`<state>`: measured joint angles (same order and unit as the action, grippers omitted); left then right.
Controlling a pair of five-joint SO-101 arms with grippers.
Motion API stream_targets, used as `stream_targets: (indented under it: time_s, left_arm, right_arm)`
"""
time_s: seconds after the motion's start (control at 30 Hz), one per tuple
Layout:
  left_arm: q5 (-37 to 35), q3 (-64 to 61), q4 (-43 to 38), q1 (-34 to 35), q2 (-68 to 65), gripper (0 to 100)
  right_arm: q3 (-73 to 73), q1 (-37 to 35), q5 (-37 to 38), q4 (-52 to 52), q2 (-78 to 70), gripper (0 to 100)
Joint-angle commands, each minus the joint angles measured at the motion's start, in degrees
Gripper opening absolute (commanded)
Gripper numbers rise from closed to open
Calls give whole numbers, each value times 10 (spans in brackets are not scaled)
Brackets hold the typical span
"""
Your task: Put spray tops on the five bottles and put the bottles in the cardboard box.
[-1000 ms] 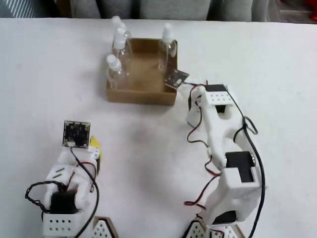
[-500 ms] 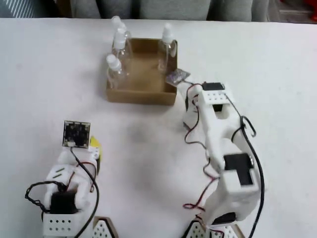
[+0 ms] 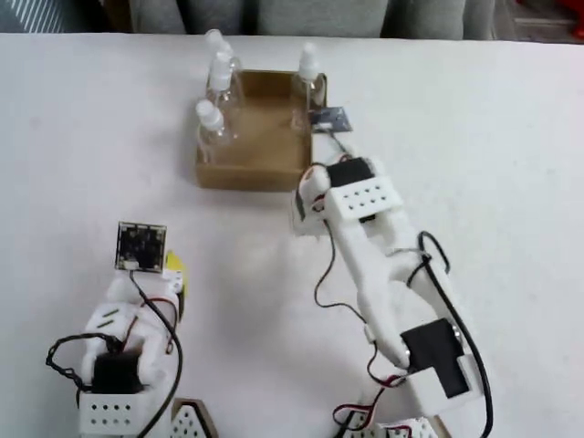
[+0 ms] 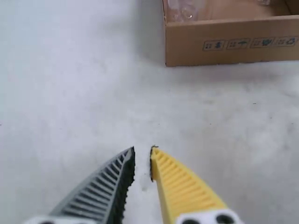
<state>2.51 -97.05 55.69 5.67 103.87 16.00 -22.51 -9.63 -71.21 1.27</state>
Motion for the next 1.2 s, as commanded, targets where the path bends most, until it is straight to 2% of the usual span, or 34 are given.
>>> stream_targets:
  time_s: [0.0, 0.1, 0.17, 0.3, 0.47, 0.57, 0.63, 0.67, 0.77, 0.93, 1.07, 1.17]
  left_arm:
    - [4, 1, -10, 6, 7, 79]
    - [4, 1, -10, 6, 7, 79]
    - [4, 1, -10, 5, 7, 79]
    - [4, 1, -10, 4, 7, 79]
    - [4, 1, 6, -8, 7, 80]
    - [1, 9, 8, -53, 7, 78]
    - [0, 26, 9, -84, 7, 78]
    - [0, 40, 9, -96, 7, 78]
    - [2, 74, 8, -134, 7, 79]
    - [4, 113, 4, -212, -28, 79]
    - [-1, 197, -10, -267, -158, 80]
    - [-47, 243, -22, -364, -282, 80]
  right_arm:
    - [-5, -24, -5, 17, -13, 83]
    - [-12, -22, -5, -7, -2, 211]
    - [-13, -22, 2, -18, 13, 250]
    - [-10, -14, 53, -39, 60, 253]
    - [4, 73, 98, -71, 129, 244]
    - [58, 145, 125, -57, 169, 143]
    - [113, 185, 124, -11, 189, 24]
    - [141, 199, 125, 16, 196, 7]
    - [200, 234, 127, 73, 211, 60]
    - [216, 295, 123, 107, 225, 14]
    - [215, 308, 123, 112, 229, 16]
    - [215, 306, 123, 114, 229, 16]
